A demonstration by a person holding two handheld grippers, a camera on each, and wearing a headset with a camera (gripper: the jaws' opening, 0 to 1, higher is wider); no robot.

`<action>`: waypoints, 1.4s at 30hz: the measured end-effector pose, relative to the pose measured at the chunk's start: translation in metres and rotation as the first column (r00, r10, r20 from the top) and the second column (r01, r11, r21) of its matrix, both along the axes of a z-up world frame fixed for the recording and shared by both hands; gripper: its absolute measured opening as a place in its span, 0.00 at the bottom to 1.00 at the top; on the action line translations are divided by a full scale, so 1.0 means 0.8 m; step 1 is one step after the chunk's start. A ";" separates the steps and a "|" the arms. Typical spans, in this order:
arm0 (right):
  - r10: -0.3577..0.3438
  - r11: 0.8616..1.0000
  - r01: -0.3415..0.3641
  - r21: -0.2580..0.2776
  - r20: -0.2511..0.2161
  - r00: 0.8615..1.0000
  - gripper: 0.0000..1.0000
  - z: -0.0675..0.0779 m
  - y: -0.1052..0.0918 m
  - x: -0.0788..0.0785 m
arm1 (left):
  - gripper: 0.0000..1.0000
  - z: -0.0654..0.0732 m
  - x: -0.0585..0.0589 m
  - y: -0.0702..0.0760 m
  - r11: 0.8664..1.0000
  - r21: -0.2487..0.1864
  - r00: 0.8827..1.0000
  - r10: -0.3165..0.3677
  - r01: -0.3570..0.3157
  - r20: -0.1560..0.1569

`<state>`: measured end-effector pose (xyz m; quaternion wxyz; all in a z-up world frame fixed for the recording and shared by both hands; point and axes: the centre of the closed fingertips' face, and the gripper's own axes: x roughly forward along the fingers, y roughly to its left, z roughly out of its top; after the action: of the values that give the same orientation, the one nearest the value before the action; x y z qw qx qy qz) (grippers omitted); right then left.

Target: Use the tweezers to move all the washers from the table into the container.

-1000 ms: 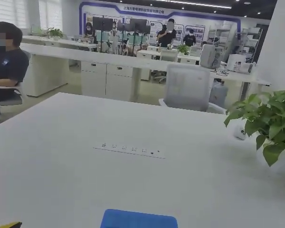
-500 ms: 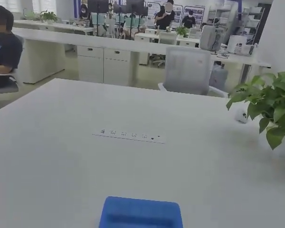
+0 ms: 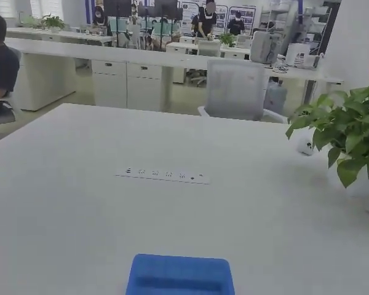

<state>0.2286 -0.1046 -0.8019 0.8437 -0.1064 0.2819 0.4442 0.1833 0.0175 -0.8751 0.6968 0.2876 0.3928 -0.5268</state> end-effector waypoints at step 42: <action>0.541 0.823 -0.540 -0.179 -0.045 0.840 0.11 -0.065 0.095 -0.069 | 0.00 0.116 -0.019 -0.036 0.964 -0.015 0.953 -0.259 0.265 0.159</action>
<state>0.1734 -0.0288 -0.8537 0.6709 -0.2614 0.2768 0.6364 0.1682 -0.0112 -0.7823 0.6544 0.3645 0.2861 -0.5975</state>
